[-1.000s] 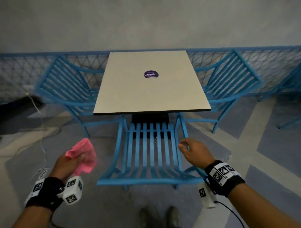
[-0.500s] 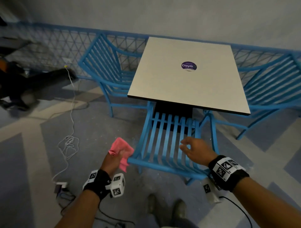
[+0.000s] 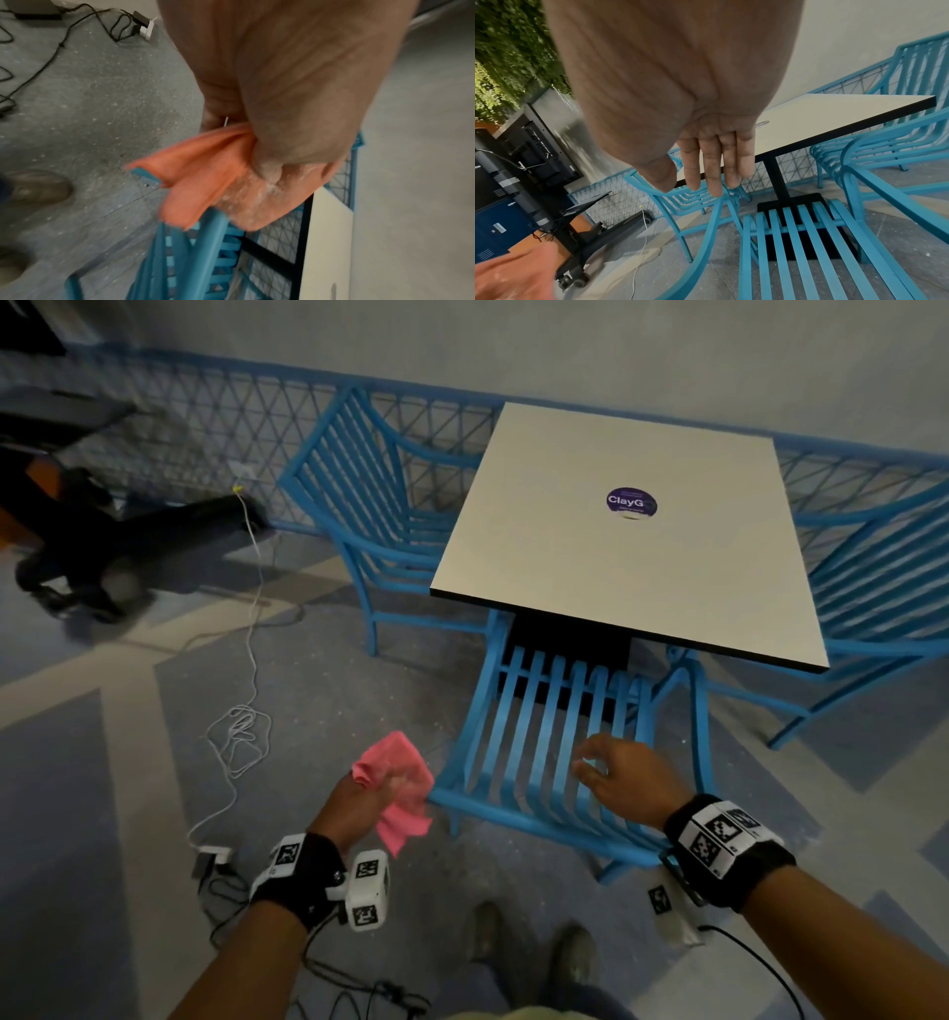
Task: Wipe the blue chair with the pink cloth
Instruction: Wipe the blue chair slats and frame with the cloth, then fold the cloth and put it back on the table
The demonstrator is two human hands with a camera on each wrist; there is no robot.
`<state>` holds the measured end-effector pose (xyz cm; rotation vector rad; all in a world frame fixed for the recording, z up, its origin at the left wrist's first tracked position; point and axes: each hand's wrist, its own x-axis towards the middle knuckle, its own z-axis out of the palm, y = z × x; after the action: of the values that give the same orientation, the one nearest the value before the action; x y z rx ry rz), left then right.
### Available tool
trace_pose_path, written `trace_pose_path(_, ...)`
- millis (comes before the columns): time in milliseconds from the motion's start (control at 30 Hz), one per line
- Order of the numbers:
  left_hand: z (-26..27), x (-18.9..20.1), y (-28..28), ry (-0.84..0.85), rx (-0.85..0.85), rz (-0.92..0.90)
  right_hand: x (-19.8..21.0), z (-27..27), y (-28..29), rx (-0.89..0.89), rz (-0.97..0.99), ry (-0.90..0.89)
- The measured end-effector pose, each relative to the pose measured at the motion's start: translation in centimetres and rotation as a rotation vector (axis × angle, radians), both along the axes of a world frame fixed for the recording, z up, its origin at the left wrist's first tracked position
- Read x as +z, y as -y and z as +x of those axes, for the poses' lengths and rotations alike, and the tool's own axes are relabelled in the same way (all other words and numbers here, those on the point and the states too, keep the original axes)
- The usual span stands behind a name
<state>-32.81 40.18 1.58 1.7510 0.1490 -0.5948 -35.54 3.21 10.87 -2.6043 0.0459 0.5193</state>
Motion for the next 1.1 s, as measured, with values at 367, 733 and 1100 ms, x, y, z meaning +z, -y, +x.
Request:
trace_pose_path(367,-0.2,2.0,1.1,-0.035,-0.148,-0.021,-0.6,0.1,-0.7,0.021,0.002,-0.049)
trace_pose_path(733,1.3,1.9,0.3,-0.128,-0.231,0.194,-0.3,0.8,-1.3,0.054,0.007,-0.05)
trace_pose_path(1100,6.3,13.4,8.0,0.059,-0.824,0.189,7.8,3.4,-4.2,0.183,0.322,-0.01)
